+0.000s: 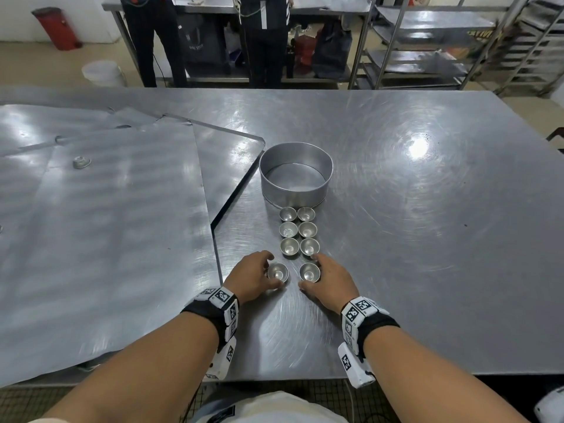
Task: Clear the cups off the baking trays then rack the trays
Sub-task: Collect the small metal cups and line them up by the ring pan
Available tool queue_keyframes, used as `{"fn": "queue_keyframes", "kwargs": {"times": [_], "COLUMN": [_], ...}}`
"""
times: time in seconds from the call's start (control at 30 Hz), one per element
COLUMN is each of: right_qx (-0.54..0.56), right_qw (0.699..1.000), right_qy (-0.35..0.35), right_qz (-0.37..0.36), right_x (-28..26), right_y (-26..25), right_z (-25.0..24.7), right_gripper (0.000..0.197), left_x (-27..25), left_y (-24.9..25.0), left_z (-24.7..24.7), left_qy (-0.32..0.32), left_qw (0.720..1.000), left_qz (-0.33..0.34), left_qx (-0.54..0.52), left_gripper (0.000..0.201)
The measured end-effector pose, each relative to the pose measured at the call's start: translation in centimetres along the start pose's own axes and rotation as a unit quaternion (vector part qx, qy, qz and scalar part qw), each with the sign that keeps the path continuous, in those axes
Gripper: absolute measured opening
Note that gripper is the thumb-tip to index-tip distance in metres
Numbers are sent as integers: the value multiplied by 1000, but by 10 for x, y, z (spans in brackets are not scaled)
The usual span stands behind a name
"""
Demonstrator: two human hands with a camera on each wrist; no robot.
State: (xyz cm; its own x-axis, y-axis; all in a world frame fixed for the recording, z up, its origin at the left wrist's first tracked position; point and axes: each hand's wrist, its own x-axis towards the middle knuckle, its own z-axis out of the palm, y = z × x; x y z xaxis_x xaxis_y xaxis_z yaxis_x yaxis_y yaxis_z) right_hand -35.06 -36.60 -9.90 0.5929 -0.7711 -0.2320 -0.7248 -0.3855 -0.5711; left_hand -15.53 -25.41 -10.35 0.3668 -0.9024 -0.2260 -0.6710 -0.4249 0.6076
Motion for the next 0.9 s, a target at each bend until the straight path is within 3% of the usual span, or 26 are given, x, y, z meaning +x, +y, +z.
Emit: {"fn": "queue_keyframes", "kwargs": {"times": [0.27, 0.4, 0.9], "right_qx": [4, 12, 31], "right_qw": [1000, 999, 999], "right_qy": [31, 33, 41], "right_qz": [5, 10, 4], "right_x": [-3, -3, 2], "right_y": [5, 5, 4], "right_z": [0, -3, -3], "right_gripper": [51, 39, 32], "left_x": [2, 4, 9], "left_y": [8, 13, 21], "left_z": [5, 8, 11], "left_qy": [10, 31, 30], "left_qw": [999, 999, 999], "left_qz": [30, 24, 32], "left_qx": [18, -1, -30], "left_gripper": [26, 29, 27]}}
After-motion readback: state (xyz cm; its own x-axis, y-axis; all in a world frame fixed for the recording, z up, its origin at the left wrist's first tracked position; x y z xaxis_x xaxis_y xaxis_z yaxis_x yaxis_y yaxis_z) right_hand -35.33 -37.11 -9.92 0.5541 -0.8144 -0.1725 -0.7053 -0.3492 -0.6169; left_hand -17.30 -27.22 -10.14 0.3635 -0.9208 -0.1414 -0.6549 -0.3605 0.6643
